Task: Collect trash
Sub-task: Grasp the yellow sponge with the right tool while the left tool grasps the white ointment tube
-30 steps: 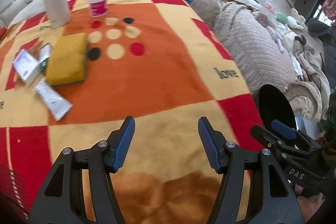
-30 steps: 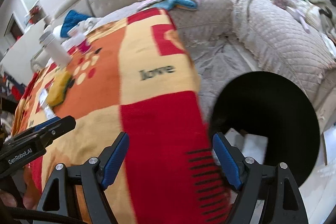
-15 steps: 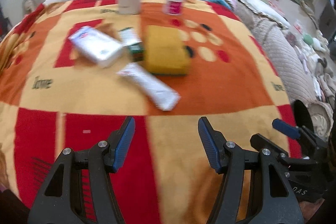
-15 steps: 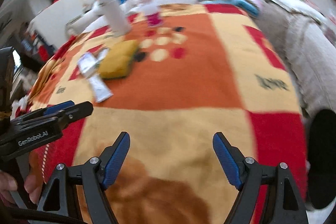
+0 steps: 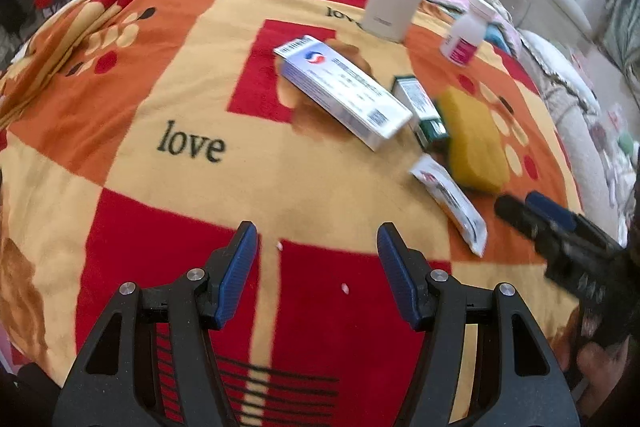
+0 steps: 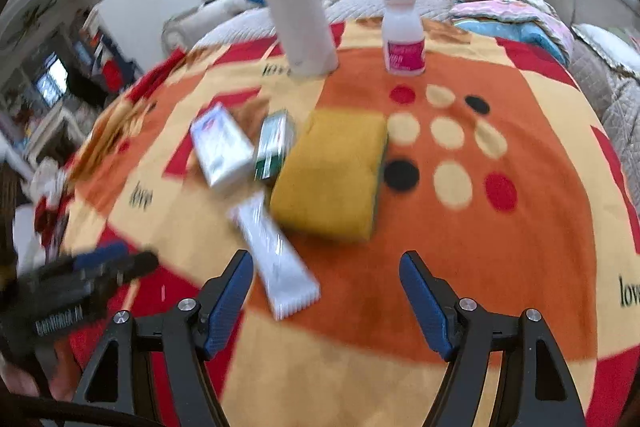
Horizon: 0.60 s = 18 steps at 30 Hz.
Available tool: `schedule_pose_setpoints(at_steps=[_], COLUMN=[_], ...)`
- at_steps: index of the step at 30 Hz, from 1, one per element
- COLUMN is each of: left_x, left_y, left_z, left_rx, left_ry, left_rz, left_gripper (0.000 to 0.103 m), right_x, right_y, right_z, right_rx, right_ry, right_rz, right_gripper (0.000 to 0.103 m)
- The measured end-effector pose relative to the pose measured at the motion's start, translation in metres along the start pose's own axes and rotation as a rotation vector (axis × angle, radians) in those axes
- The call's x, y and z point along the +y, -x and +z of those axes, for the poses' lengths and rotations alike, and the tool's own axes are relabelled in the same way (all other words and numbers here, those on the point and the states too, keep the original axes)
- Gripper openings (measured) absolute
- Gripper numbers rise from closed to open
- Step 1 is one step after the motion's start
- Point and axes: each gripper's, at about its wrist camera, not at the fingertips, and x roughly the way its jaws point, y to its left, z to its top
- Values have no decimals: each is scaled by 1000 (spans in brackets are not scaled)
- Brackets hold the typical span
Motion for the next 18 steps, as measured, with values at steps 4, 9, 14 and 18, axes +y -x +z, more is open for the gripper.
schedule_pose_setpoints(at_steps=[4,9,14,18], left_x=[12,17,10,-7], left_y=[-3,-8,-11,-16], left_z=[7,12,11,10], left_rx=[1,13,29,51], left_ry=[36,66,57,52], left_rz=[-13,-19,-59,-101], left_gripper=[61,61,61,61], right_x=[9,8,0,-19], right_y=[-30,-52,-46,-22], right_z=[21,31,31,25], right_rx=[51,74,52,15], right_ry=[40,35,46,38], right_rz=[-40,-45,-47,-94], right_gripper=[74,74,62,62])
